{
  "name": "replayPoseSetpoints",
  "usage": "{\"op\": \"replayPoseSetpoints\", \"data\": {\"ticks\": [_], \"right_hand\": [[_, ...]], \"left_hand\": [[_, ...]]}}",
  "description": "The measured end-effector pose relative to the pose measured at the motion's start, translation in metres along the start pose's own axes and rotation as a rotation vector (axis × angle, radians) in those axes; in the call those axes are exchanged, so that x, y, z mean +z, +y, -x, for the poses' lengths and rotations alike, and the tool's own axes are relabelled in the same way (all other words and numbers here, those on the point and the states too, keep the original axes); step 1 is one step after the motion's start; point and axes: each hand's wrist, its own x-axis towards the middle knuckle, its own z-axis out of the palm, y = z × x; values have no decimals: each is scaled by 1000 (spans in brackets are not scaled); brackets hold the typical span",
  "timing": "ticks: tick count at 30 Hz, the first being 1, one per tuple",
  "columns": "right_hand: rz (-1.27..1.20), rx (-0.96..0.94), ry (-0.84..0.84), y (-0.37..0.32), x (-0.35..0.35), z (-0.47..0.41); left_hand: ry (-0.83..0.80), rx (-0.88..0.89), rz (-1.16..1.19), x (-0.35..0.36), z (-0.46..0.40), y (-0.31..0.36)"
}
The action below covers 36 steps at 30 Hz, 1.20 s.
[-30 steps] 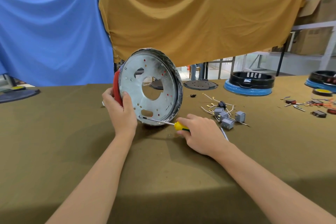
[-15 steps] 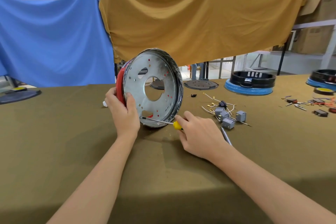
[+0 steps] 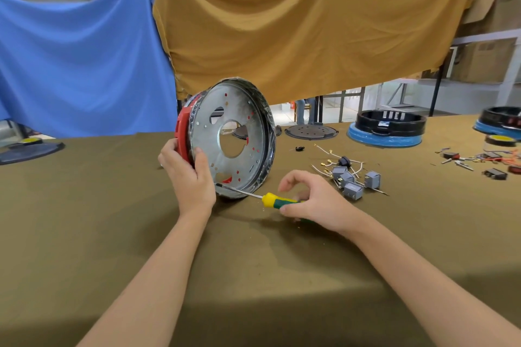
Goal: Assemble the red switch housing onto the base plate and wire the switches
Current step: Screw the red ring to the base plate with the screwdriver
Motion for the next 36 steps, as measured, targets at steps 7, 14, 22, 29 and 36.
{"op": "replayPoseSetpoints", "data": {"ticks": [7, 14, 22, 29, 36], "right_hand": [[-462, 35, 280, -1, 1, -1], [-121, -131, 225, 6, 3, 3], [153, -228, 468, 0, 14, 5], [358, -481, 535, -6, 20, 9], [381, -441, 276, -1, 19, 12]], "left_hand": [[5, -47, -34, -3, 0, -2], [19, -116, -38, -5, -2, -6], [1, -134, -71, -4, 0, -9], [7, -175, -42, -6, 1, -11], [57, -250, -16, -6, 1, -16]]}}
